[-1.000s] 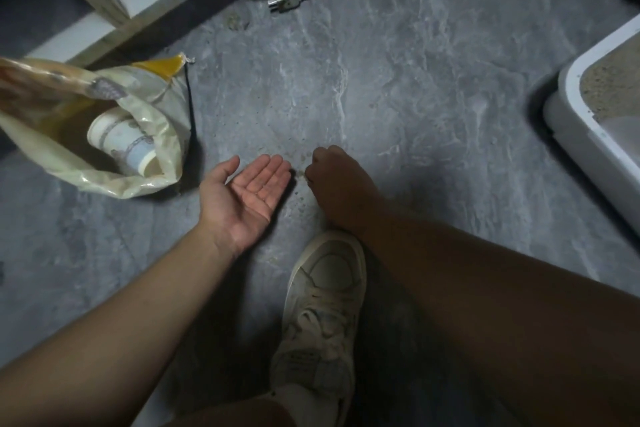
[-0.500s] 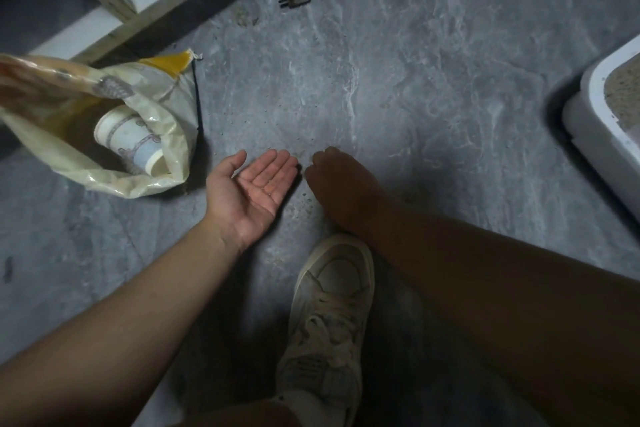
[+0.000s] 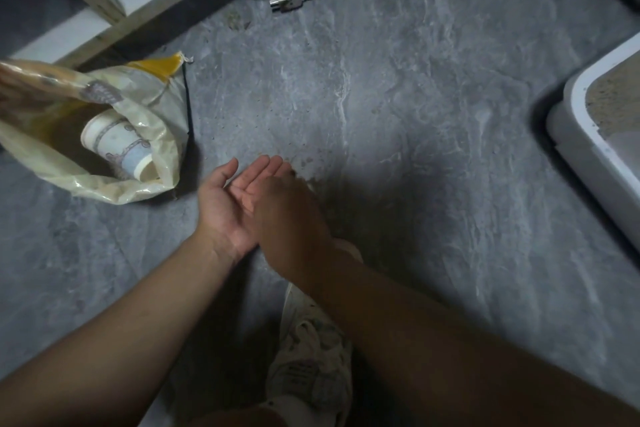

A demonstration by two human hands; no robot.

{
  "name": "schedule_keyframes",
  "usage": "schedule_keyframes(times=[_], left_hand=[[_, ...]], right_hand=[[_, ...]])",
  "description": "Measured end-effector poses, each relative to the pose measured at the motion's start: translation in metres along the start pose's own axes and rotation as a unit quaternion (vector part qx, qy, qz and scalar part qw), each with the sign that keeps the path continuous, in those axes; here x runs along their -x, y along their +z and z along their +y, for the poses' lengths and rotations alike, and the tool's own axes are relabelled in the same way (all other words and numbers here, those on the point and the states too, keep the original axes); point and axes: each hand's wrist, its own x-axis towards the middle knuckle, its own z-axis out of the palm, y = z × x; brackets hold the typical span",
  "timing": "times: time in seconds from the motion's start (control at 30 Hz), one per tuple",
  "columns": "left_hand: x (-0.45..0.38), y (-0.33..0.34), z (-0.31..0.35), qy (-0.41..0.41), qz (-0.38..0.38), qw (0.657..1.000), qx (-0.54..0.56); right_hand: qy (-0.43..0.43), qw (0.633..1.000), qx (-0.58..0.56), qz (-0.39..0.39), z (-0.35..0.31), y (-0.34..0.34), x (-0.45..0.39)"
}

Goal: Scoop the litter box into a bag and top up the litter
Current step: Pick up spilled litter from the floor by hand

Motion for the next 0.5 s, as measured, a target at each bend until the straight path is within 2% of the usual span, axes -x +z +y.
schedule_keyframes(times=[0.03,0.1,0.13,0.2,0.27,0.4,0.5], left_hand=[[0.0,-0.001,-0.001,-0.002,-0.002,1.0,0.007],[0.002,-0.002,-0.002,-0.002,-0.008,1.0,0.017],[0.004,-0.002,-0.002,-0.002,-0.013,1.0,0.021],[0.008,0.0,-0.001,0.005,-0.018,0.999,0.03],[0.011,0.001,0.001,0.017,-0.015,0.999,0.042],[0.011,0.001,0.005,0.034,-0.005,0.997,0.07],[0.009,-0.002,0.01,0.044,-0.001,0.996,0.075]], right_hand=[[0.027,0.999,-0.047,-0.008,-0.01,-0.007,0.001],[0.06,0.997,-0.046,-0.002,-0.015,-0.01,0.006],[0.048,0.998,-0.043,-0.003,-0.01,-0.006,0.009],[-0.03,0.998,-0.045,-0.01,0.0,-0.009,0.013],[-0.015,0.999,-0.042,0.028,0.011,-0.005,0.019],[-0.011,0.998,0.037,0.045,0.045,-0.007,0.031],[-0.009,0.995,0.098,-0.011,0.069,-0.021,0.038]])
